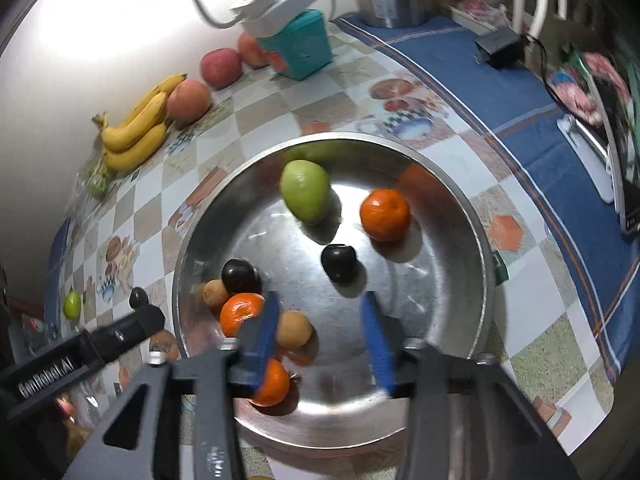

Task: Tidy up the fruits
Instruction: 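Open the left tool to drop the tangerine while the right tool releases the kiwi, then move the left tool toward a green lime while the right tool approaches the dark cherry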

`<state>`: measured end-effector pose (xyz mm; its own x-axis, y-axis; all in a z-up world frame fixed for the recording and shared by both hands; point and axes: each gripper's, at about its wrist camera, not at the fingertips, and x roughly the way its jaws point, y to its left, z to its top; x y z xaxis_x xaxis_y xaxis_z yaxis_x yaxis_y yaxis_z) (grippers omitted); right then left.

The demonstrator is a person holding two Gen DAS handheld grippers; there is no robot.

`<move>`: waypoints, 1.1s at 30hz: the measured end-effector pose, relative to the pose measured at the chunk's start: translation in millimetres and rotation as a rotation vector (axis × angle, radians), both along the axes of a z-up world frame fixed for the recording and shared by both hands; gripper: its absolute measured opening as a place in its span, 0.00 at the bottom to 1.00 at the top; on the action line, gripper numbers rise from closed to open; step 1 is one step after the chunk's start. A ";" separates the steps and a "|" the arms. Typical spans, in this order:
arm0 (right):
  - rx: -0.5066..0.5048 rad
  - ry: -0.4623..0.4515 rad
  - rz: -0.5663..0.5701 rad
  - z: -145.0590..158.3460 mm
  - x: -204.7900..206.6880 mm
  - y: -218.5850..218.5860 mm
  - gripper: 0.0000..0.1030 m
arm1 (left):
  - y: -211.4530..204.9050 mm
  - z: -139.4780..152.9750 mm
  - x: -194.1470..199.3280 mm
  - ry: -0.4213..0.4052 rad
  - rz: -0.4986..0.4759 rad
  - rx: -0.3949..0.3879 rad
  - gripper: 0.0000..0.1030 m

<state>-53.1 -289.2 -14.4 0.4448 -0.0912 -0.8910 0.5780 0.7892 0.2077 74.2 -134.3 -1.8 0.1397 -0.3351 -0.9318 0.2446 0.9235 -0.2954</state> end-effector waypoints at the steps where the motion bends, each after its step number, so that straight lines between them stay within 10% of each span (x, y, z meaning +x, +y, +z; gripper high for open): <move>1: -0.008 0.001 0.012 0.2 1.8 2.5 0.62 | 3.3 -1.1 2.2 -0.001 0.016 0.009 0.83; 5: -0.028 0.019 0.046 -2.9 7.3 9.5 0.75 | 10.3 -6.1 5.7 0.000 0.056 0.043 0.98; 33: -0.060 0.025 0.038 -3.8 8.4 9.7 0.79 | 21.4 -25.7 11.2 -0.031 0.094 0.207 1.00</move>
<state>-44.7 -279.6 -18.2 0.4267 -0.1284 -0.8952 0.5520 0.8211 0.1454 85.5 -112.9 -27.4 0.1904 -0.1217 -0.9741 0.1606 0.9828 -0.0914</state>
